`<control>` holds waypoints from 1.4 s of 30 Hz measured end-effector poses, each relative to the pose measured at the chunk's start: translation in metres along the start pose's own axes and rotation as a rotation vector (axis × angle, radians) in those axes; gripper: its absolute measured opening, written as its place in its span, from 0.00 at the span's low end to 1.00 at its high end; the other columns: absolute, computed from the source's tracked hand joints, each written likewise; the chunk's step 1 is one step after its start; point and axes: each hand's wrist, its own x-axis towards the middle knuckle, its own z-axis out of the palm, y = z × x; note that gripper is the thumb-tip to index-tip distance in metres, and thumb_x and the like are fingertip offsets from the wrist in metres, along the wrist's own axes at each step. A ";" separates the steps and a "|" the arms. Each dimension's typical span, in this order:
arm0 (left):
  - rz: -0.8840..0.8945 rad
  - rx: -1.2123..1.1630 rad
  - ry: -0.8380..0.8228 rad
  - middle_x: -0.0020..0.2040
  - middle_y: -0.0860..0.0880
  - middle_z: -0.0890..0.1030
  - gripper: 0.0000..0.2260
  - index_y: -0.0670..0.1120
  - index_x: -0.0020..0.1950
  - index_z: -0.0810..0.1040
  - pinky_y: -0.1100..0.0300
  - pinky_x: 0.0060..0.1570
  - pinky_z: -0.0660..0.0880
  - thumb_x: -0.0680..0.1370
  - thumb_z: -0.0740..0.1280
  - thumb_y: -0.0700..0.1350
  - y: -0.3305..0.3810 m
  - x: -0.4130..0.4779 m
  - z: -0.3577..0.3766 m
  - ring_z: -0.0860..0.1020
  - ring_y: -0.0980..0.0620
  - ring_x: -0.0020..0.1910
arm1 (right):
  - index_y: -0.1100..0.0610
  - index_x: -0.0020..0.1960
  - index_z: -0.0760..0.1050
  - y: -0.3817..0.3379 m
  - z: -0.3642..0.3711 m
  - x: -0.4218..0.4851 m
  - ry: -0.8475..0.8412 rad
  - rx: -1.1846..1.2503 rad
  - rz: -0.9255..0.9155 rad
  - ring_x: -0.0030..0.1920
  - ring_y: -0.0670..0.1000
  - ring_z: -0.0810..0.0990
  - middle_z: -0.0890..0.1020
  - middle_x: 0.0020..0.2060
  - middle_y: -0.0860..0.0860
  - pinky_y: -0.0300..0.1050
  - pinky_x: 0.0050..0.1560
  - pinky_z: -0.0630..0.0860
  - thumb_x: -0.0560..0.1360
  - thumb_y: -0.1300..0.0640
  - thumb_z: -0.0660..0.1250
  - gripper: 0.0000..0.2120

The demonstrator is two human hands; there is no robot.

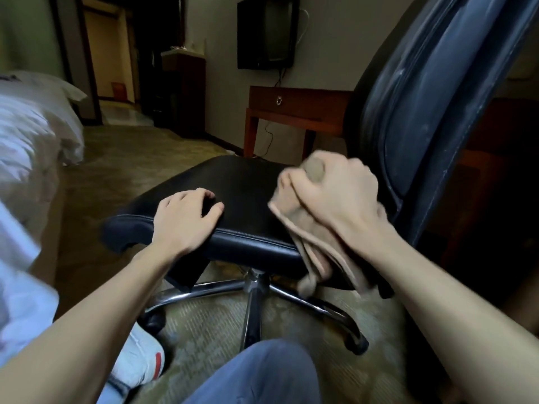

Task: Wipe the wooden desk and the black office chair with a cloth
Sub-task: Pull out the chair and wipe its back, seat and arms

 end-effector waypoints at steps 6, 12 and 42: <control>0.093 0.035 -0.041 0.71 0.52 0.77 0.28 0.55 0.70 0.75 0.50 0.73 0.60 0.79 0.47 0.67 -0.011 -0.006 0.002 0.69 0.49 0.74 | 0.50 0.72 0.71 0.014 0.073 0.065 -0.346 -0.419 0.082 0.73 0.62 0.68 0.72 0.72 0.58 0.65 0.74 0.59 0.74 0.32 0.64 0.33; 0.096 0.060 -0.033 0.71 0.51 0.77 0.29 0.54 0.69 0.75 0.50 0.72 0.60 0.79 0.48 0.67 -0.007 -0.008 0.003 0.70 0.48 0.73 | 0.47 0.72 0.71 0.057 0.088 0.045 -0.621 -0.025 0.301 0.69 0.59 0.73 0.74 0.69 0.55 0.56 0.70 0.70 0.69 0.27 0.64 0.38; 0.127 0.172 -0.027 0.75 0.52 0.75 0.31 0.52 0.74 0.75 0.50 0.76 0.57 0.81 0.46 0.66 0.002 -0.026 -0.003 0.67 0.51 0.77 | 0.40 0.70 0.74 0.026 0.048 -0.009 -0.534 0.150 -0.019 0.63 0.41 0.75 0.79 0.65 0.41 0.30 0.61 0.68 0.71 0.40 0.70 0.27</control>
